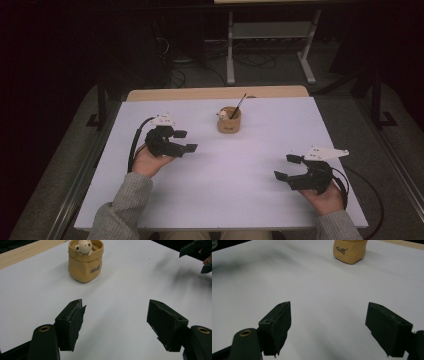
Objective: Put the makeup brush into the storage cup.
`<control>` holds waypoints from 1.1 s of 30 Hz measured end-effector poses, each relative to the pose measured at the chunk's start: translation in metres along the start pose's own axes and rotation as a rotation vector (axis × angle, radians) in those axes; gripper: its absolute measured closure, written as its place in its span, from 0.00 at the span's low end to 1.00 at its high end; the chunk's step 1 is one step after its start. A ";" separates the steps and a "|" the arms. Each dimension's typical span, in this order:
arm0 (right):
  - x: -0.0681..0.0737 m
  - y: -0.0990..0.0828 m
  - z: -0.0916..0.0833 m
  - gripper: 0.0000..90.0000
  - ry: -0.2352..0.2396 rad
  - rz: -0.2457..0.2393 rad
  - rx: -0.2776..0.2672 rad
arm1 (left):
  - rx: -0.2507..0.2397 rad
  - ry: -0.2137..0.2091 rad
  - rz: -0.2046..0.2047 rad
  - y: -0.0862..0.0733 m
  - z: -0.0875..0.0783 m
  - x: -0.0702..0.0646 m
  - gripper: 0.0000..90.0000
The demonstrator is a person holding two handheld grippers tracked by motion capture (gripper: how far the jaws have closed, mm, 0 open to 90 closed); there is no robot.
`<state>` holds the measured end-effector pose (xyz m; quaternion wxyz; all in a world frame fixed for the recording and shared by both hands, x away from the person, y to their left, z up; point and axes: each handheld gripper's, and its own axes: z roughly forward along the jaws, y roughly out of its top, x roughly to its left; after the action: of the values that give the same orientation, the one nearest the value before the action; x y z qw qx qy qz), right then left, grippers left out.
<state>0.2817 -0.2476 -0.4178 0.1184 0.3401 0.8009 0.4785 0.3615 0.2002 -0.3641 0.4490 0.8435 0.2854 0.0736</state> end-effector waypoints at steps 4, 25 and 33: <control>0.001 0.000 0.001 0.22 0.000 0.001 0.003 | -0.010 0.007 -0.002 -0.008 -0.007 -0.002 0.29; 0.004 0.000 0.005 0.20 0.000 -0.006 0.008 | -0.049 0.035 -0.017 -0.038 -0.023 -0.018 0.25; 0.004 0.000 0.006 0.20 0.000 -0.008 0.007 | -0.072 0.043 -0.023 -0.050 -0.030 -0.022 0.23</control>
<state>0.2816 -0.2407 -0.4205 0.1191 0.3373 0.8040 0.4751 0.3113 0.2320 -0.3835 0.4739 0.8216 0.3019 0.0965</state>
